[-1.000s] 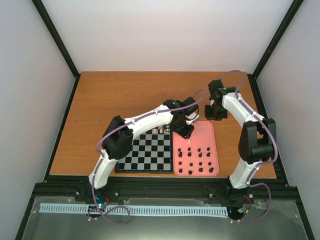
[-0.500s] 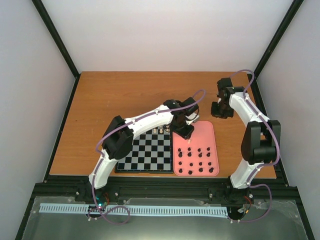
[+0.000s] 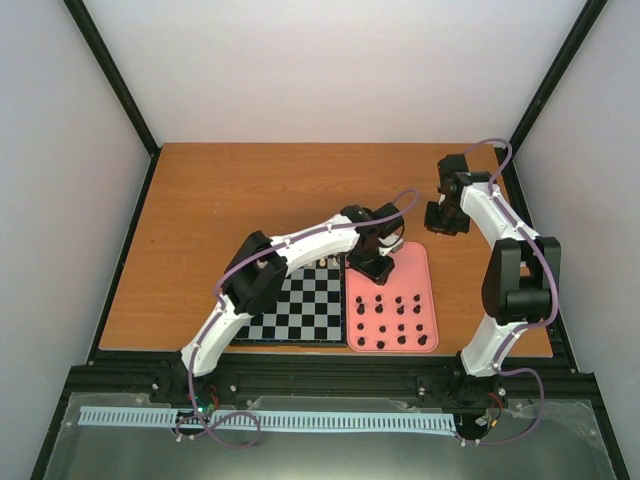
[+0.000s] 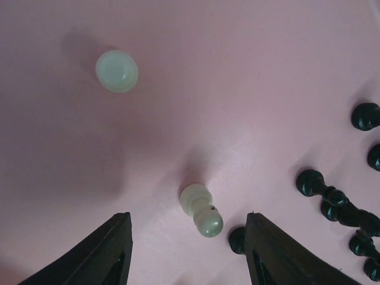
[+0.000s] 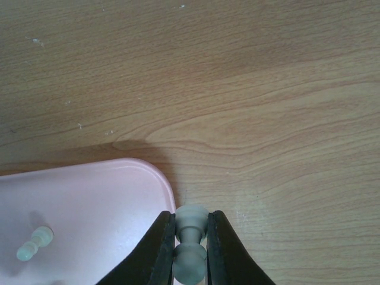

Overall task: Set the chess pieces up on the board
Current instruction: Pick up the chess piece from the storage box.

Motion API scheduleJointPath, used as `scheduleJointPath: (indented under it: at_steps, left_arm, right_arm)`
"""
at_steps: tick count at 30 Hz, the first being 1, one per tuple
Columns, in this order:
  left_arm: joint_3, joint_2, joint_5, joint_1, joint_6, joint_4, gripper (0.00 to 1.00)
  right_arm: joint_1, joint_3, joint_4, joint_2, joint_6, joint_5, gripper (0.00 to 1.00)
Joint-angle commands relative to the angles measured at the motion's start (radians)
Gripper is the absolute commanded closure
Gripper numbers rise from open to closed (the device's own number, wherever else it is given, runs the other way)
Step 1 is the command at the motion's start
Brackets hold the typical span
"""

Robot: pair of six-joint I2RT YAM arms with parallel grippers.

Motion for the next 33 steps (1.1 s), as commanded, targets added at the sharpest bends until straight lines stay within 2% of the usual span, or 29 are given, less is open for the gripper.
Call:
scheduleJointPath:
  at_steps: [1, 6, 12, 15, 26, 33]
  left_arm:
    - [0.062, 0.017, 0.009, -0.021, 0.001, -0.009, 0.46]
    - [0.067, 0.033, 0.008, -0.025, 0.003, -0.016, 0.57]
    - [0.062, 0.048, -0.006, -0.037, 0.002, -0.026, 0.58]
    - [0.049, 0.049, -0.015, -0.039, 0.0, -0.019, 0.64]
    - [0.063, 0.028, -0.073, -0.039, 0.0, -0.049, 0.98]
    - [0.101, -0.119, -0.125, -0.016, -0.01, -0.145, 0.99]
  right_arm:
    - [-0.012, 0.025, 0.008, 0.018, -0.002, 0.003, 0.94]
    - [-0.012, 0.019, 0.01, 0.023, -0.005, -0.006, 0.94]
    - [-0.012, 0.018, 0.011, 0.022, -0.009, -0.01, 0.94]
    - [-0.012, 0.011, 0.014, 0.019, -0.01, -0.01, 0.94]
    - [-0.012, 0.0, 0.02, 0.014, -0.011, -0.009, 0.94]
    - [-0.012, -0.007, 0.013, 0.002, -0.009, -0.007, 0.95]
